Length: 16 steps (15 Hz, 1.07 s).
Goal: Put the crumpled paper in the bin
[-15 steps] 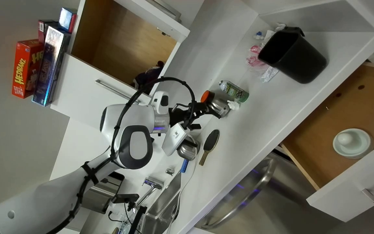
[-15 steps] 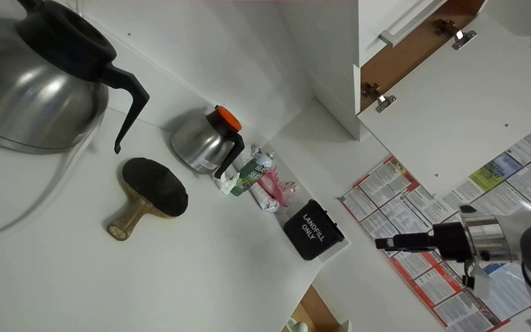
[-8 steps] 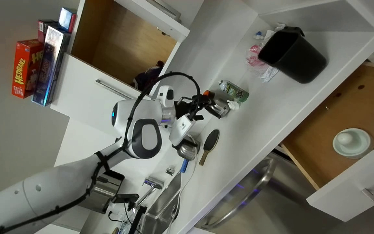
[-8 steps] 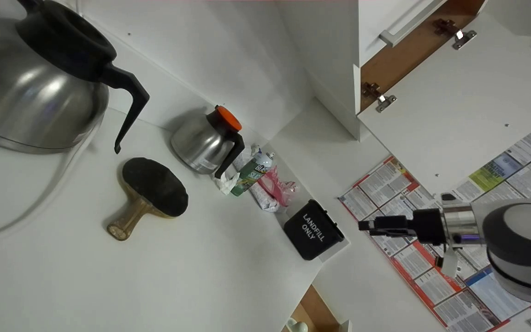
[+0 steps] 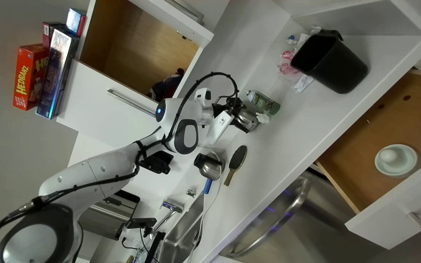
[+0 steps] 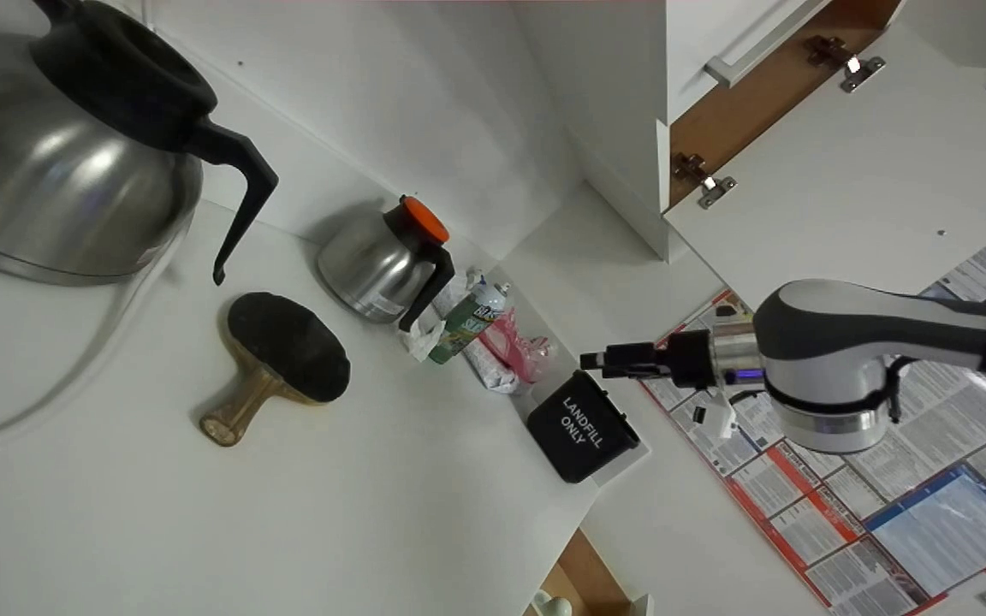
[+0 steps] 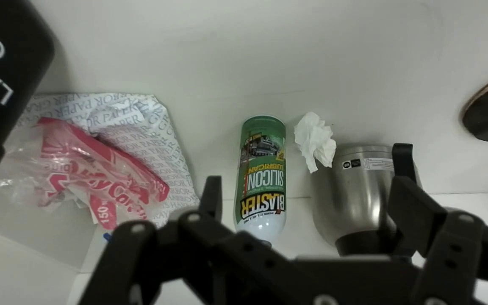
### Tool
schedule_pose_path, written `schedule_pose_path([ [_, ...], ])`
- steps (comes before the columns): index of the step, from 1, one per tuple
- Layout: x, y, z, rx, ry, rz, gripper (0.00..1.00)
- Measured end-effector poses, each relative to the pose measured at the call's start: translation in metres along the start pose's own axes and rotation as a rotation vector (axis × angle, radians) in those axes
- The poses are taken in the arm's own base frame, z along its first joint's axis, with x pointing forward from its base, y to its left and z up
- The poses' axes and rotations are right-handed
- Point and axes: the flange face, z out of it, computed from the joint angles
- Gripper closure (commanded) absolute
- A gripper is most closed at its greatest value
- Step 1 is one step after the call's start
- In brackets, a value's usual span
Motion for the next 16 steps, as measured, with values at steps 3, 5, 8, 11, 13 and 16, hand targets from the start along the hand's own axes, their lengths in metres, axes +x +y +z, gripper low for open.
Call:
schedule_pose_path([
  [3, 0.012, -0.003, 0.044, 0.001, -0.025, -0.031, 0.0],
  [5, 0.014, -0.007, 0.076, 0.004, -0.054, -0.045, 0.0],
  [8, 0.015, -0.024, 0.122, 0.028, -0.088, -0.076, 0.0],
  [11, 0.017, -0.041, 0.152, 0.048, -0.103, -0.1, 0.0],
  [13, 0.018, -0.041, 0.155, 0.047, -0.102, -0.102, 0.0],
  [16, 0.021, -0.043, 0.157, 0.042, -0.107, -0.123, 0.0],
])
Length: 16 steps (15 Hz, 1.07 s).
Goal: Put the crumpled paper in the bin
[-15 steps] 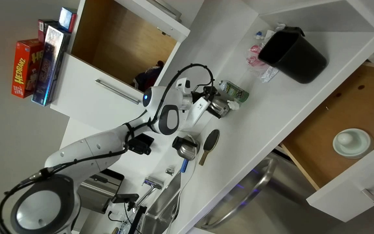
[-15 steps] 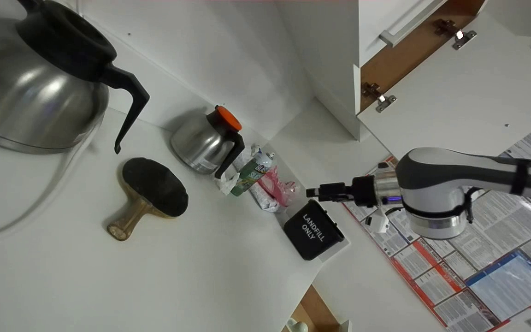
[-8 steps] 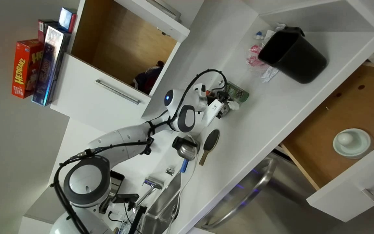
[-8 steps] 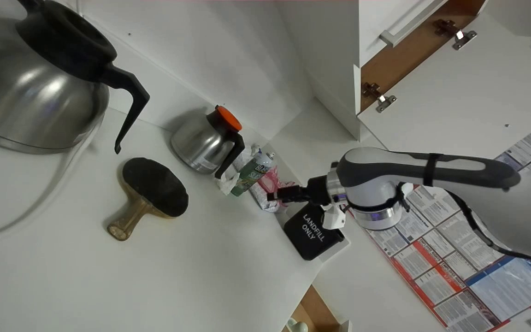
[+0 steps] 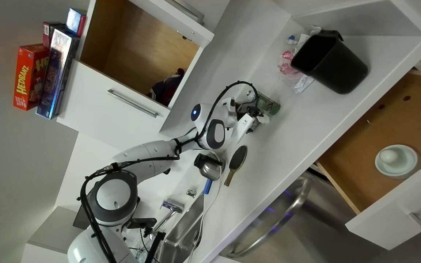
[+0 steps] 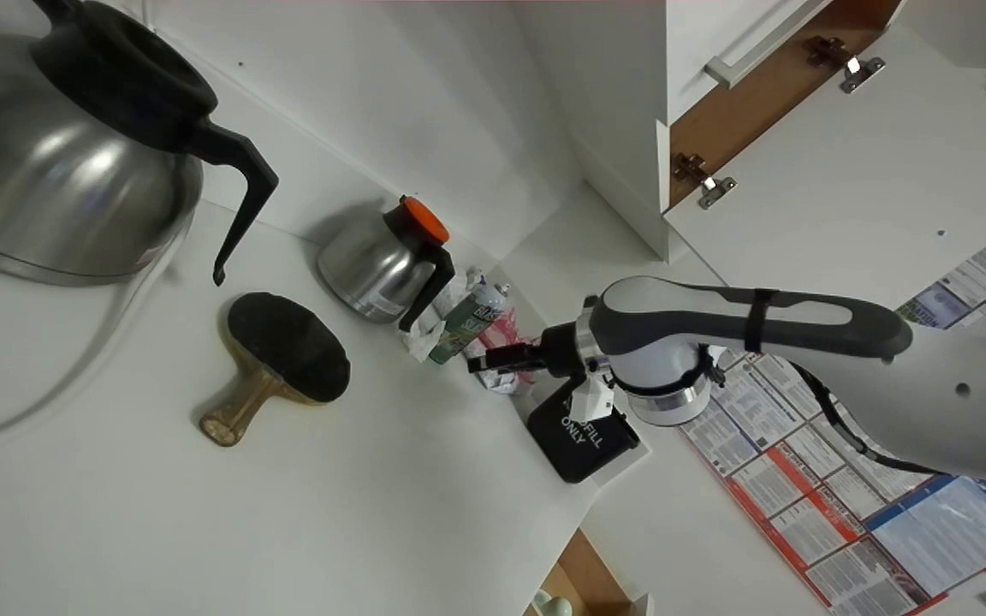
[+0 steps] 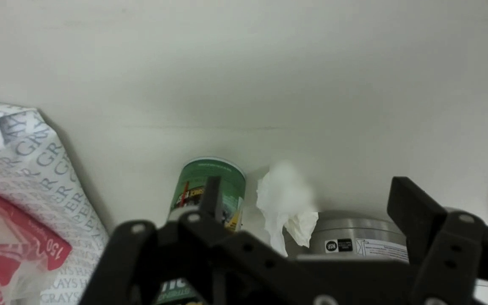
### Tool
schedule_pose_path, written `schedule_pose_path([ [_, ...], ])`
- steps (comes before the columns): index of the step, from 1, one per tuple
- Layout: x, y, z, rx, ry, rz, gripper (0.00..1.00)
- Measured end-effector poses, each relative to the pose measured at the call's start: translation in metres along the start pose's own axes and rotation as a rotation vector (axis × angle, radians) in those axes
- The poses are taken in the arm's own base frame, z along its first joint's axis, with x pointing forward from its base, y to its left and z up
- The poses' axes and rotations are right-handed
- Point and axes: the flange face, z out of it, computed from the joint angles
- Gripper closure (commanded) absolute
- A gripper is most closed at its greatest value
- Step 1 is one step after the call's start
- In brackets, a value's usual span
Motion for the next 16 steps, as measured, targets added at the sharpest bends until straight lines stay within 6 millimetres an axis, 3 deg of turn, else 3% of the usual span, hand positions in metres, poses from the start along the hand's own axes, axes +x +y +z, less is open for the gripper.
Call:
schedule_pose_path([
  [8, 0.01, -0.02, 0.035, -0.06, 0.092, -0.064, 0.0],
  [16, 0.02, -0.023, 0.072, -0.071, 0.135, -0.075, 0.0],
])
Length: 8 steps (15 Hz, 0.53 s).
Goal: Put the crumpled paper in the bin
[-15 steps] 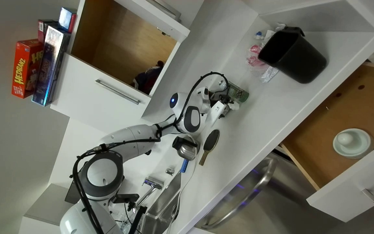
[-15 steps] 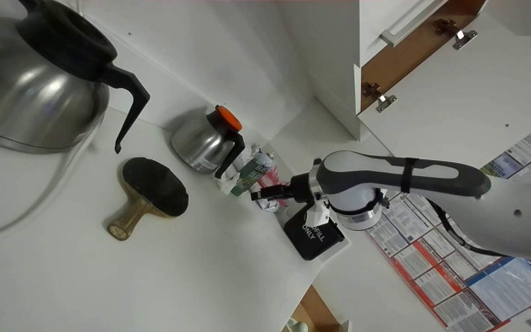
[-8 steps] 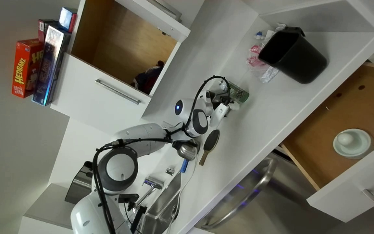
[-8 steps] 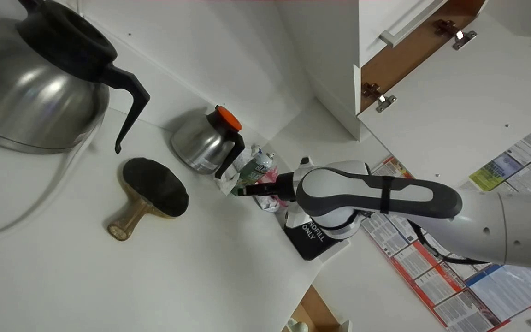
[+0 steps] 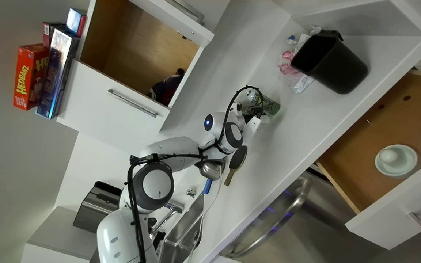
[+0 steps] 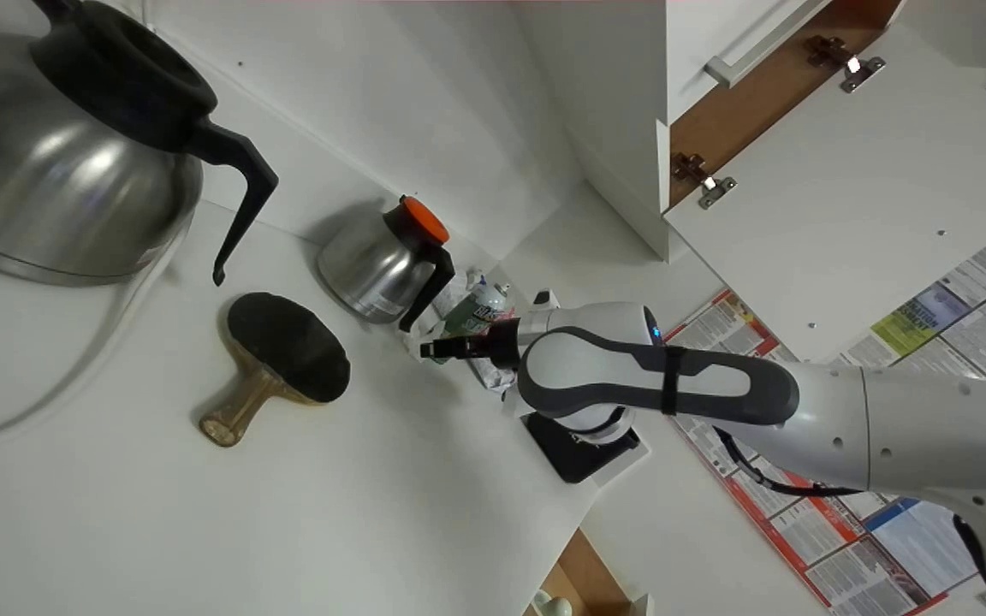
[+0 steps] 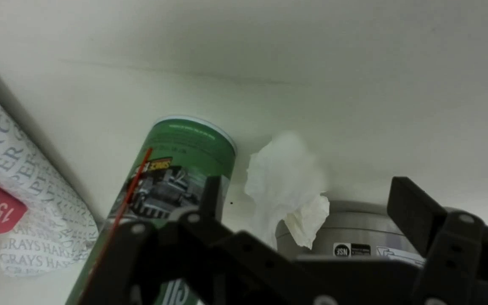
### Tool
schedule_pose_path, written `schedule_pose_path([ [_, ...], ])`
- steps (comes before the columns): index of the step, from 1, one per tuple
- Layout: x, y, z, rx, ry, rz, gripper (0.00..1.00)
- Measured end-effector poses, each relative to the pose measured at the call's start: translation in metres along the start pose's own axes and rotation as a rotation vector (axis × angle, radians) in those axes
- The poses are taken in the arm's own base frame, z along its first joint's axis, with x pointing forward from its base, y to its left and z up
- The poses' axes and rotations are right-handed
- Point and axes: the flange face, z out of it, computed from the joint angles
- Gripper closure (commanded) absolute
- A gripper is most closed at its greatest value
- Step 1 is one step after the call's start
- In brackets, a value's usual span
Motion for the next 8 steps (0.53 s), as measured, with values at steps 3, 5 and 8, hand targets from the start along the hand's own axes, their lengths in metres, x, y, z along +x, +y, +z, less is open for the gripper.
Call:
schedule_pose_path([
  [3, 0.007, 0.001, 0.01, 0.003, 0.021, 0.005, 0.0],
  [5, 0.011, 0.002, 0.016, 0.008, 0.036, 0.013, 0.26],
  [8, 0.016, 0.001, 0.025, 0.021, 0.058, 0.024, 0.51],
])
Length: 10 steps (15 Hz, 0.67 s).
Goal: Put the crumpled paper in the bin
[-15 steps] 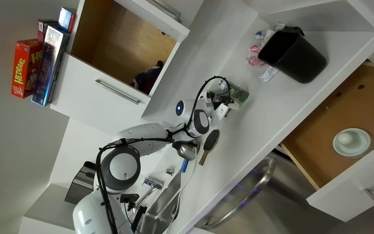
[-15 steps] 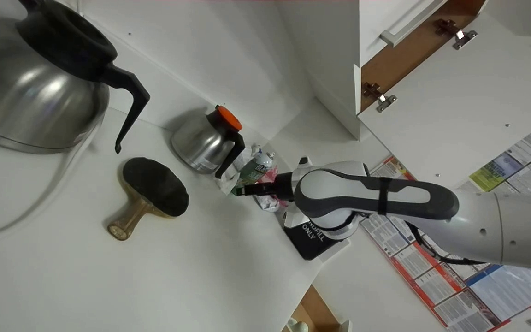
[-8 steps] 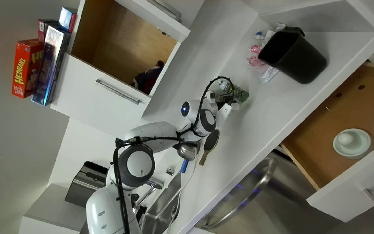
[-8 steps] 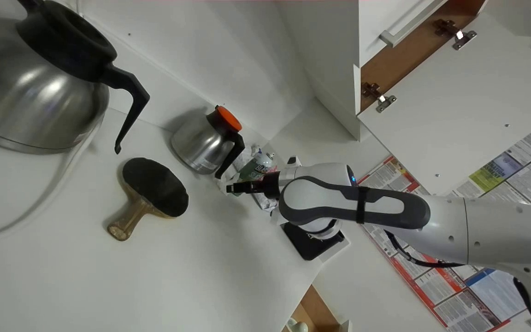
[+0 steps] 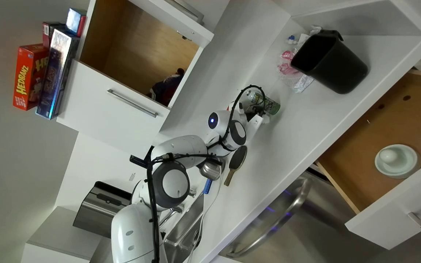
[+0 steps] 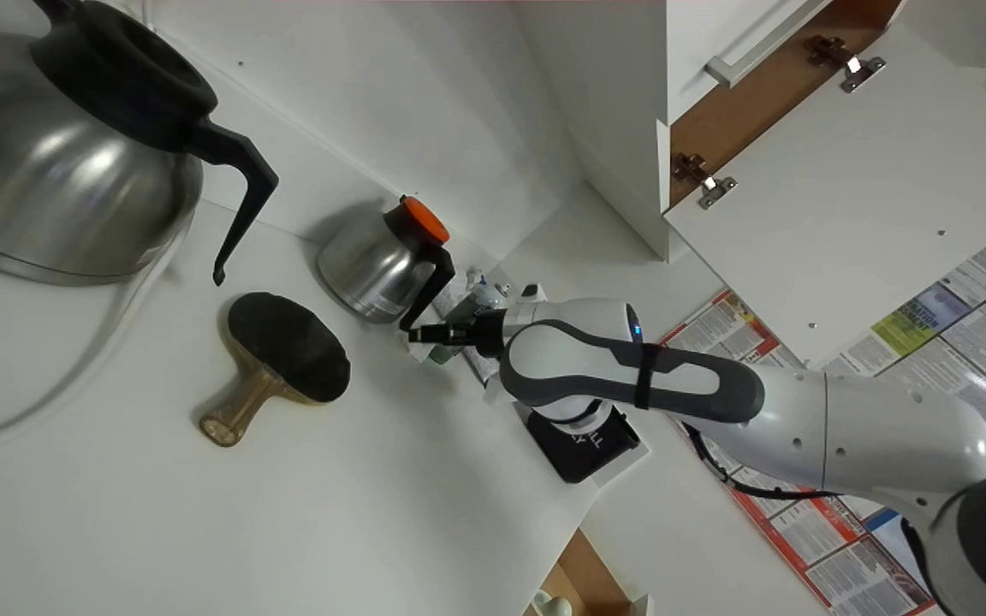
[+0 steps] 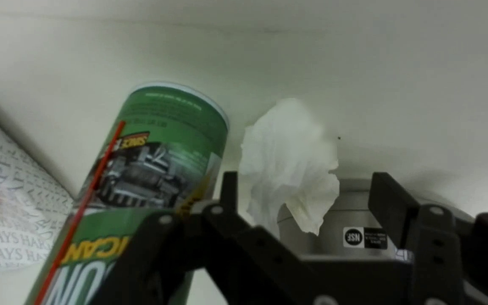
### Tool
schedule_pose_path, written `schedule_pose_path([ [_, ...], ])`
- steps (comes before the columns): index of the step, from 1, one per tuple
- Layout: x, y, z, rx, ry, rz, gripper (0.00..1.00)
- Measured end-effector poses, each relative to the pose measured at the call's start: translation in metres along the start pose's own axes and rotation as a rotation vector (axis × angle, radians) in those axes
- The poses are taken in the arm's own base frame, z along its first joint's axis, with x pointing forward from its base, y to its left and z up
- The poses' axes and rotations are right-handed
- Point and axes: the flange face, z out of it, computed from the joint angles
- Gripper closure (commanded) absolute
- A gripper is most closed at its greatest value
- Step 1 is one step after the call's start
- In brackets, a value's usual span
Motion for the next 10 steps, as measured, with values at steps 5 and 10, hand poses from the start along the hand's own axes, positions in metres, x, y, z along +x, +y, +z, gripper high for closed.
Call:
schedule_pose_path([
  [5, 0.005, -0.003, 0.013, 0.017, 0.025, 0.016, 0.88],
  [10, 0.014, -0.015, 0.014, 0.062, 0.038, 0.033, 1.0],
])
